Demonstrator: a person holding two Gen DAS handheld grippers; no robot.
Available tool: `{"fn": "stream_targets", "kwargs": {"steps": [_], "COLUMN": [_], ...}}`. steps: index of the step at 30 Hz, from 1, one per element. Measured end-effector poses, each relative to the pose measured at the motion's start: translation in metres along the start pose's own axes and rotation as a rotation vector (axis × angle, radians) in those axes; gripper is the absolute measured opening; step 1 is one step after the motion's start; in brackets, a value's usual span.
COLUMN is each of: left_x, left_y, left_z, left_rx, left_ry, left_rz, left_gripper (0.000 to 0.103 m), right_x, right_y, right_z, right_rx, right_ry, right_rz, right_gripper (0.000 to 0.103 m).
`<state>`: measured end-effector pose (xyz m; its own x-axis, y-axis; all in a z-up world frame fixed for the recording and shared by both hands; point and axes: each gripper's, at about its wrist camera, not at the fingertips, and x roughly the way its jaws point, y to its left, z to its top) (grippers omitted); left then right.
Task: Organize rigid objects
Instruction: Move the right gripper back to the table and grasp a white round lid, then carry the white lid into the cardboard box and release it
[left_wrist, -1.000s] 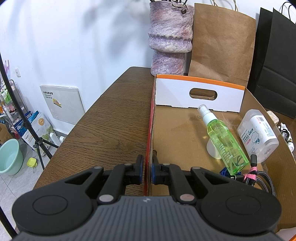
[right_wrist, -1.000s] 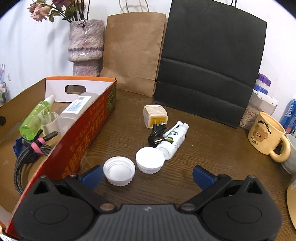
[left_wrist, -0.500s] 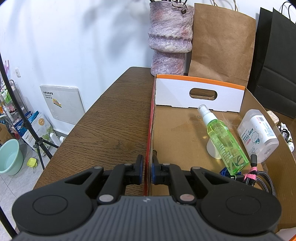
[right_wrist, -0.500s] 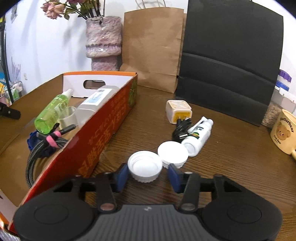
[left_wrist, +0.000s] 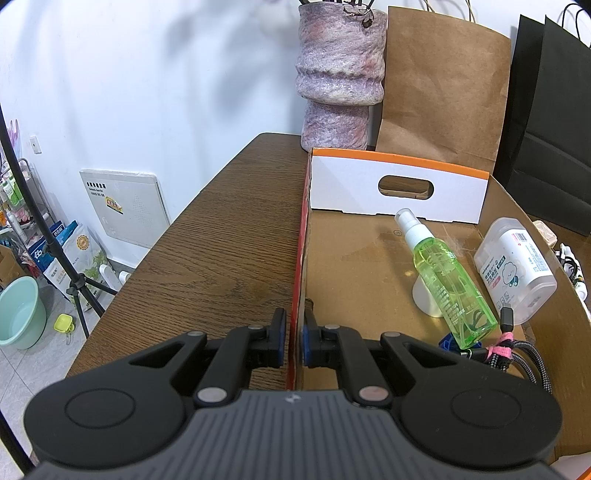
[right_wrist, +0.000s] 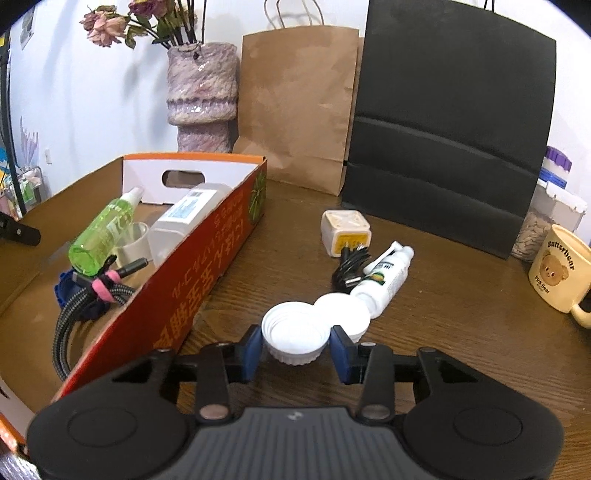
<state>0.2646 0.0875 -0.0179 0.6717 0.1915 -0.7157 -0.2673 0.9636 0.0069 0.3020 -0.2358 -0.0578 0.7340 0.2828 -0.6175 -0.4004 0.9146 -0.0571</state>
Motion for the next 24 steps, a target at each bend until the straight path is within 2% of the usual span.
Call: {"fn": "stream_targets", "kwargs": {"steps": [24], "left_x": [0.0], "left_y": [0.0], "left_z": [0.0], "left_rx": [0.001], "left_ry": [0.0], "left_rz": [0.0], "left_gripper": [0.01], "right_x": [-0.023], "right_y": [-0.006], "right_z": [0.024], "right_rx": [0.008], "right_ry": [-0.107], "right_rz": [-0.054], "right_gripper": [0.039]}}
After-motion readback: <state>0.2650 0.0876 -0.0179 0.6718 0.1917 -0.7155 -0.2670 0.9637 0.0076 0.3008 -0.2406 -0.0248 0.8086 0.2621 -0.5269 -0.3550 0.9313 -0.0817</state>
